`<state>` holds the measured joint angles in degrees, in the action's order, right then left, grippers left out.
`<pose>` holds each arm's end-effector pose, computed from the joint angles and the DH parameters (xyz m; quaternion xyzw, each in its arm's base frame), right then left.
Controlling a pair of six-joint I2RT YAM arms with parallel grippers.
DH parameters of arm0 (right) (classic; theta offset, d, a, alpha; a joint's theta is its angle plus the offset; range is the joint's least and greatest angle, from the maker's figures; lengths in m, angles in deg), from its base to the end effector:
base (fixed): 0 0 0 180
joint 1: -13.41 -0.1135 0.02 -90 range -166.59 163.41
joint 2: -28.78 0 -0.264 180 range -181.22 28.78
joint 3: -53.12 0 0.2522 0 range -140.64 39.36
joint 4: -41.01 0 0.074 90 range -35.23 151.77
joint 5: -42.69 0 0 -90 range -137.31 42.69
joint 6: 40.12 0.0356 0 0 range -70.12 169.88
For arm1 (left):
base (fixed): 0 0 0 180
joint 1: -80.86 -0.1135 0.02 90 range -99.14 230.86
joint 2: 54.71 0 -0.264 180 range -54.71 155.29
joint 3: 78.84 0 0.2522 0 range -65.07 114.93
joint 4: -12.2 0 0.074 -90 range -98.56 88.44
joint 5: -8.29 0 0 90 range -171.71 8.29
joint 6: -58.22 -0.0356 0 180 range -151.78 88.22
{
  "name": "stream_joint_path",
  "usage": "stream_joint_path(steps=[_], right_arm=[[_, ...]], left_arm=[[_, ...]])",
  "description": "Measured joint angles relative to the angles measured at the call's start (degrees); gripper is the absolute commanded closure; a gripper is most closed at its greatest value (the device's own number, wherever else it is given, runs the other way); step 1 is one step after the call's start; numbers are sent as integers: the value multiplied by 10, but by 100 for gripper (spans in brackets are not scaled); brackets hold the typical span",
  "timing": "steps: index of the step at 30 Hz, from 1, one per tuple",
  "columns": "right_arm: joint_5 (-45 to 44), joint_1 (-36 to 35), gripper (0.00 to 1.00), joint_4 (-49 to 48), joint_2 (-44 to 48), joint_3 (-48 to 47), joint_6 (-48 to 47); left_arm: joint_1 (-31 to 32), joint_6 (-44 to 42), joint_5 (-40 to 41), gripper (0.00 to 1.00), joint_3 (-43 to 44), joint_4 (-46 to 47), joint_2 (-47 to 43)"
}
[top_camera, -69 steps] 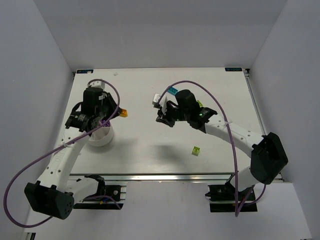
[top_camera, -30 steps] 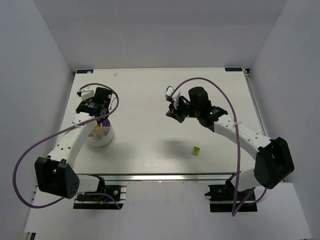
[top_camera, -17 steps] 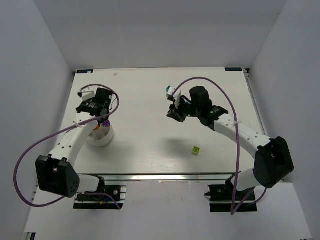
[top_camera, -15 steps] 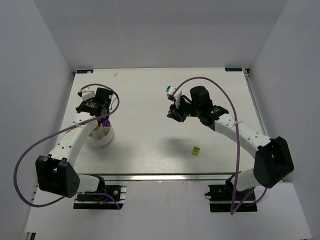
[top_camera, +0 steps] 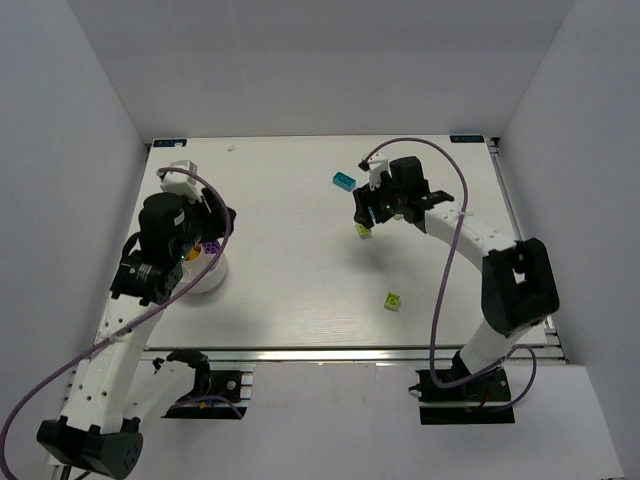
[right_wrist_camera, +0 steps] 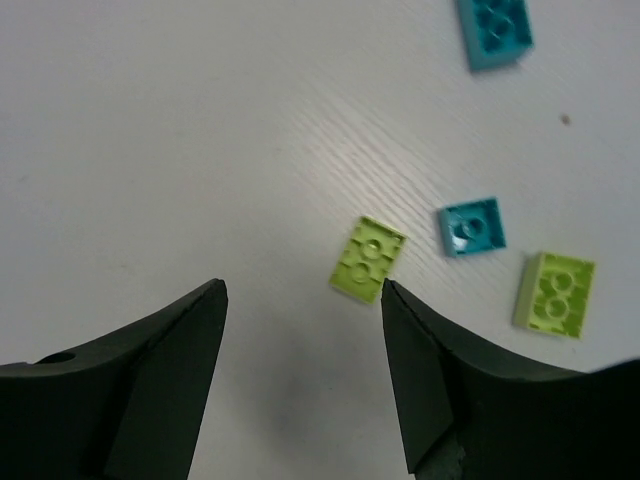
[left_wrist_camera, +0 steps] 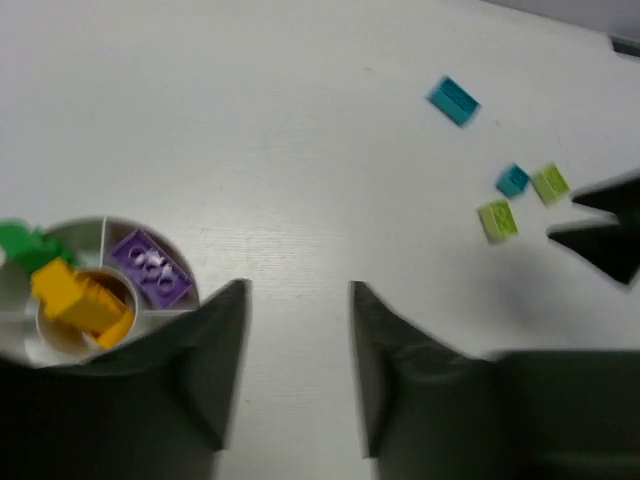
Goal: Sort the legos into containers by color
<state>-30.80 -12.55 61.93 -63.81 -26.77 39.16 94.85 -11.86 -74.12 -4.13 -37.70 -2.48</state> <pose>0.3264 0.1702 0.2619 -0.3388 0.8066 0.1874 0.4466 0.1839 -0.0410 0.3683 -0.0784 0.8498 -0.0970 0.5122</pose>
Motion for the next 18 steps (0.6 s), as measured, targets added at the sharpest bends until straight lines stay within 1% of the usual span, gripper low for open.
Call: stream_joint_path(steps=[2, 5, 8, 10, 13, 18], right_arm=[[-35, 15, 31, 27, -42, -37, 23], [-79, 30, 29, 74, -112, -102, 53], [-106, 30, 28, 101, -150, -126, 72], [-114, 28, 28, 115, -161, -127, 79], [-119, 26, 29, 137, -183, -144, 89], [-113, 23, 30, 144, -217, -172, 97]], left_arm=[[0, -19, -83, 15, -24, 41, -24], [6, -37, -193, 7, -65, 87, -22], [11, -51, -276, 6, -125, 120, -9], [11, -56, -309, 6, -161, 125, -10], [11, -62, -339, 6, -190, 136, -21], [11, -72, -357, 5, -195, 163, -43]])
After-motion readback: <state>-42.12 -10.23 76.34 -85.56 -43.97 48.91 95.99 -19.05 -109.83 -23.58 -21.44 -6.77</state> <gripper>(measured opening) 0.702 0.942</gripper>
